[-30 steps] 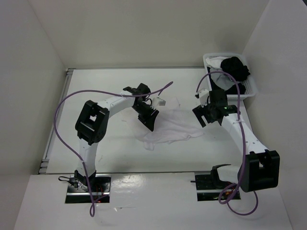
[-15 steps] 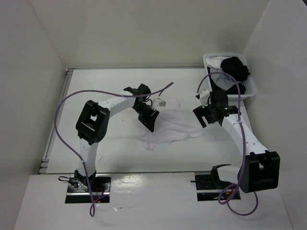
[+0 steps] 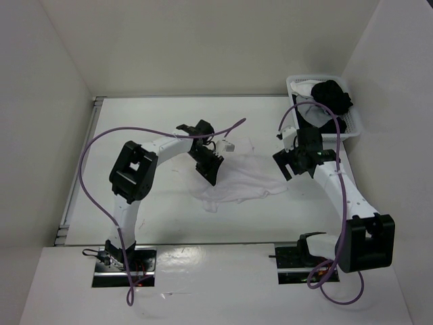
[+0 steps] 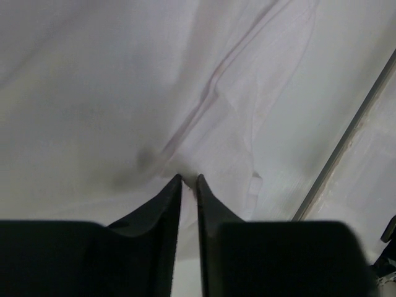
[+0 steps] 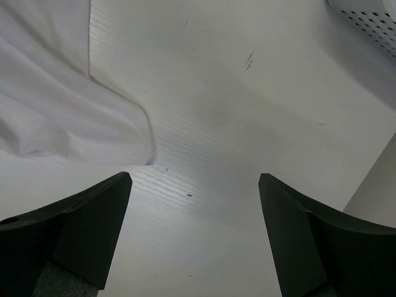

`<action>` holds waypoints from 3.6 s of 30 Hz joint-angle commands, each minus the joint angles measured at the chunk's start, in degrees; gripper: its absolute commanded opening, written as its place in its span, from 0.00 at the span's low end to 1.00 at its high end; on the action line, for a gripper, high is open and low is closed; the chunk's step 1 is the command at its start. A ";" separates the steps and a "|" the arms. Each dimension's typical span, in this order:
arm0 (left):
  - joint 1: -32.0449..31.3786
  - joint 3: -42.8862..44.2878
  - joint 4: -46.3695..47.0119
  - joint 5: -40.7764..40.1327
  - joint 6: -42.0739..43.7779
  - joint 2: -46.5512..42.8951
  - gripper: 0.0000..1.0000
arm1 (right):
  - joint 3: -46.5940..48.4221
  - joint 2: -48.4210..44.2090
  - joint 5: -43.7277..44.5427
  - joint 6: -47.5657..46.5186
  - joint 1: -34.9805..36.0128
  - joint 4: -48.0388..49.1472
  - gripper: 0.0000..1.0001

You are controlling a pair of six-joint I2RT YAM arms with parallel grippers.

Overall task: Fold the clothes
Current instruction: Fold the tank top

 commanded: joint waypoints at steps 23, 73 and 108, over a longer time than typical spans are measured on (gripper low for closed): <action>4.48 -12.18 1.36 -7.09 1.96 -24.30 0.00 | 1.41 8.59 -5.82 -10.92 -0.46 -4.33 0.57; 5.01 -16.49 0.21 -9.21 3.54 -28.18 0.00 | -0.35 16.86 -13.82 -19.10 7.62 -9.96 0.53; 6.15 -17.11 0.21 -10.43 3.54 -32.47 0.00 | 3.15 16.35 -12.24 -17.52 8.68 -9.68 0.00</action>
